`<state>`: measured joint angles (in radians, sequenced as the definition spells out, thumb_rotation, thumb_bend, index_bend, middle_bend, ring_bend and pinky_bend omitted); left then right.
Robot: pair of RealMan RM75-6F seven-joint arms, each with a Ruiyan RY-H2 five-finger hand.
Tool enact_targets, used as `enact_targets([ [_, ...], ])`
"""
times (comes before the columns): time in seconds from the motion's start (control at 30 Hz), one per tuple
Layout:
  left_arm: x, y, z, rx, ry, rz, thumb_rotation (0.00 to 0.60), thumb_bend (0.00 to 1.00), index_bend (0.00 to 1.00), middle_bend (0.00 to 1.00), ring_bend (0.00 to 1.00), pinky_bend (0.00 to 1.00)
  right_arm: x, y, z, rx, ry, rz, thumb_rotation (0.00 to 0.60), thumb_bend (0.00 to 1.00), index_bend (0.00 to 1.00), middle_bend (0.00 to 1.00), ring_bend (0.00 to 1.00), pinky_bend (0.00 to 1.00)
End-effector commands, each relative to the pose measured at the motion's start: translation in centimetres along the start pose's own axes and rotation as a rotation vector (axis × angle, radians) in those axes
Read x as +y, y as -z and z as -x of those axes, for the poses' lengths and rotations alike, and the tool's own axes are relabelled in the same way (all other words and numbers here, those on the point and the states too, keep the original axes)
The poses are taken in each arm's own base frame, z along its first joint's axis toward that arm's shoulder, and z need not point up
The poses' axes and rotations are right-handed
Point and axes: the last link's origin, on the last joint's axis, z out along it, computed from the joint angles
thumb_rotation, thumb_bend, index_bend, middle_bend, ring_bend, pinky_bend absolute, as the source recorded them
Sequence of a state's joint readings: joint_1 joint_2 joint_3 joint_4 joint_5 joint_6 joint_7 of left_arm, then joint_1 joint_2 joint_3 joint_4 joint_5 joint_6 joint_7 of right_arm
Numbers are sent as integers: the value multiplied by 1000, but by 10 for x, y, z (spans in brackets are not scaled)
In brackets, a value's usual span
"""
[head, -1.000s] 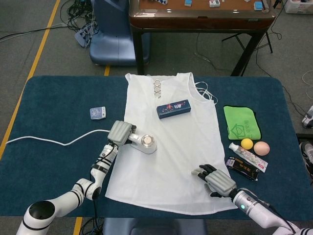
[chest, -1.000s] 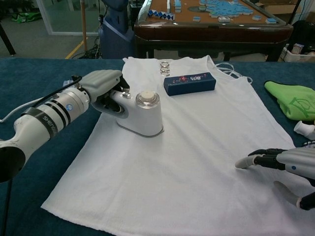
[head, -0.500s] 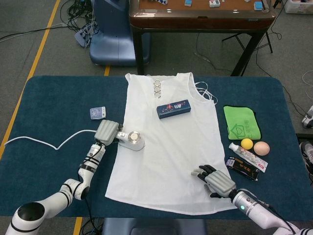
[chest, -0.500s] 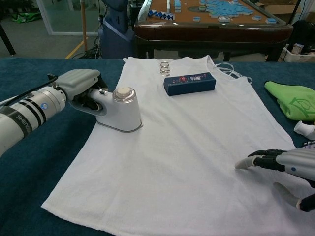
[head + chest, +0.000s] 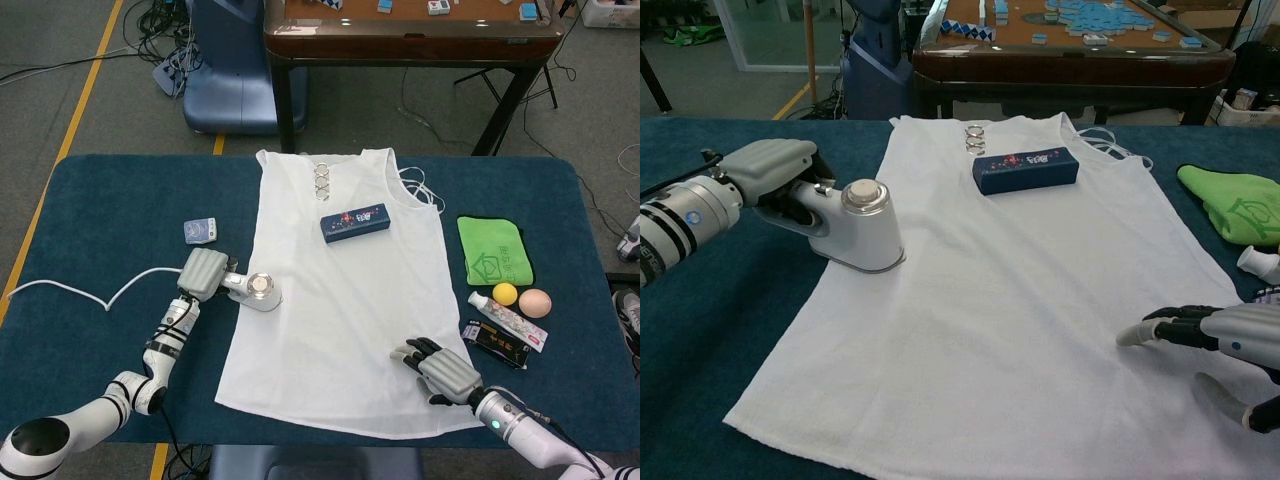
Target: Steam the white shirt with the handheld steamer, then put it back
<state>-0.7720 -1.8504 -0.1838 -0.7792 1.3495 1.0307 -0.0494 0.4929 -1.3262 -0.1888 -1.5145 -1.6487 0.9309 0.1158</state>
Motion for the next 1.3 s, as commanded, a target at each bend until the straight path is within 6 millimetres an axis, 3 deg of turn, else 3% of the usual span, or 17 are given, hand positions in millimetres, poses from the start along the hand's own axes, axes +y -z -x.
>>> enact_targets([
  [0.03,1,3,-9,28,19,8,600,203,832,866,742,780,0,0,0,-1,0,-1,600,740,90,135,15,38],
  [0.27,30,10,-15,34,72,66,600,203,832,866,742,780,1,-2,1,-6,-2,-2,600,740,90,135,14,38],
  [0.47,64,15,-4,-7,83,121,600,203,831,865,741,780,2,-1,1,-7,-5,2,600,740,90,134,15,38],
  [0.67,83,17,9,-27,47,158,600,202,831,864,740,780,4,0,3,-6,-12,6,600,739,90,135,15,38],
  [0.9,84,20,20,-45,4,161,600,202,831,863,739,780,5,0,4,-9,-14,6,600,739,90,135,15,38],
  [1.3,55,22,16,-52,-11,114,600,202,831,862,738,781,2,-5,5,-17,-14,-9,600,739,90,134,14,38],
])
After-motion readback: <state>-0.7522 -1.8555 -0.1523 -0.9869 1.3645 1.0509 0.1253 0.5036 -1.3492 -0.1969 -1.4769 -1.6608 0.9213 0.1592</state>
